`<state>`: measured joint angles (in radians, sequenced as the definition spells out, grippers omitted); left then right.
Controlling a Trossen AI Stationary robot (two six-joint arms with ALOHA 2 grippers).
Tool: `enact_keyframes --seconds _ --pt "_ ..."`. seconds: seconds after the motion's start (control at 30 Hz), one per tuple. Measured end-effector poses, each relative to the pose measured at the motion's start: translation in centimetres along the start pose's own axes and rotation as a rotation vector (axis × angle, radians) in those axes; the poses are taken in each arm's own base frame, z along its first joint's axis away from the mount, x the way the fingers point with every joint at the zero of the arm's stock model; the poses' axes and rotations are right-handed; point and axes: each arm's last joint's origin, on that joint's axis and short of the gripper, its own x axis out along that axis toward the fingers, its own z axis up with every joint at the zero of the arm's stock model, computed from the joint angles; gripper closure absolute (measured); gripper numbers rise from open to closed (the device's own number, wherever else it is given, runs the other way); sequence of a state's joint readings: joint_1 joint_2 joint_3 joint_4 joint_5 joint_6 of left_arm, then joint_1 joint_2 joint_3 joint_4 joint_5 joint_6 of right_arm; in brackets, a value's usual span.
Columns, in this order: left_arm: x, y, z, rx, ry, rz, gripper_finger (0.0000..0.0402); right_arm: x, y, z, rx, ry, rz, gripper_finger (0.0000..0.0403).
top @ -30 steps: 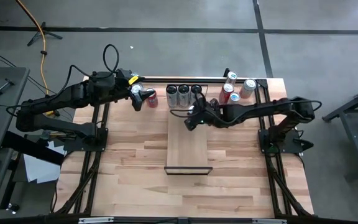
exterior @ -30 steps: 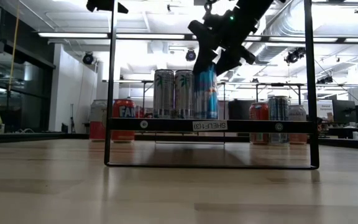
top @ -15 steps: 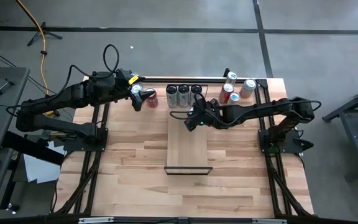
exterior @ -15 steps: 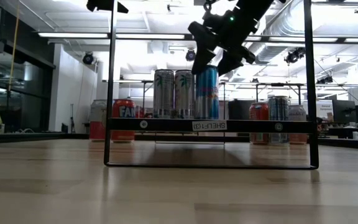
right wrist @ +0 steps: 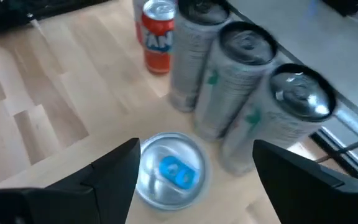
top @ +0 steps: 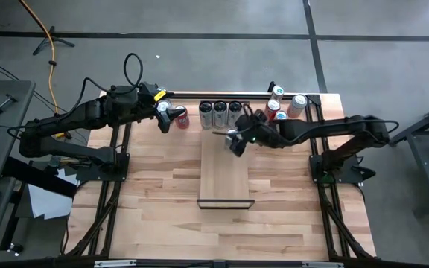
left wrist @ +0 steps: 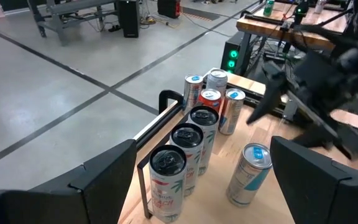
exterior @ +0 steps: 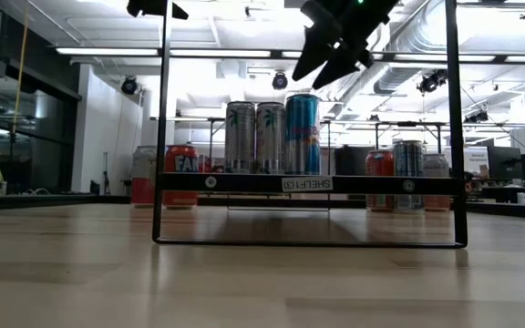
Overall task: Place canned beverage on shelf
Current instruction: Put the bottom left blue soda can on the shelf
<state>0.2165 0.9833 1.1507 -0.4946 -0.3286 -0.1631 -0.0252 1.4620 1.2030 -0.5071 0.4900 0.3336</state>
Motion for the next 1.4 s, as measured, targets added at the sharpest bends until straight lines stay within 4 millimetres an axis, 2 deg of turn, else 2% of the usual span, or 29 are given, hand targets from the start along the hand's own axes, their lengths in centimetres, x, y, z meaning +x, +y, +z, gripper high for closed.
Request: enact_keyframes --seconds 0.23,0.43,0.53,0.7,0.83,0.97,1.23,1.4 --pt "0.0 0.0 0.0 0.0 0.001 -0.001 0.0076 -1.4 -2.0 0.6 -0.056 0.014 0.042 0.0104" --pt "0.0 0.0 0.0 0.0 0.002 -0.002 0.0076 -3.5 -3.9 0.6 -0.099 0.038 0.13 0.0104" --pt "0.0 0.0 0.0 0.0 0.002 -0.002 0.0076 -4.4 -4.8 -0.3 -0.082 0.035 0.175 0.0104" --pt "0.0 0.0 0.0 0.0 0.002 -0.001 0.0076 -5.3 -5.8 -2.9 -0.025 0.0 0.284 0.0104" --pt "0.0 0.0 0.0 -0.001 0.002 -0.001 0.0076 -4.7 -5.3 -3.9 0.01 -0.068 0.447 0.0104" --pt "0.0 0.0 0.0 -0.017 0.002 -0.001 0.0075 -3.3 -4.6 -3.4 -0.022 -0.075 0.487 0.0104" --pt "0.0 0.0 0.0 -0.018 0.002 0.0 0.0076 0.4 -5.1 -0.2 -0.259 -0.082 0.436 0.0104" --pt "0.0 0.0 0.0 -0.018 0.002 0.0 0.0076 1.8 -6.2 0.9 -0.336 -0.025 0.535 0.0104"
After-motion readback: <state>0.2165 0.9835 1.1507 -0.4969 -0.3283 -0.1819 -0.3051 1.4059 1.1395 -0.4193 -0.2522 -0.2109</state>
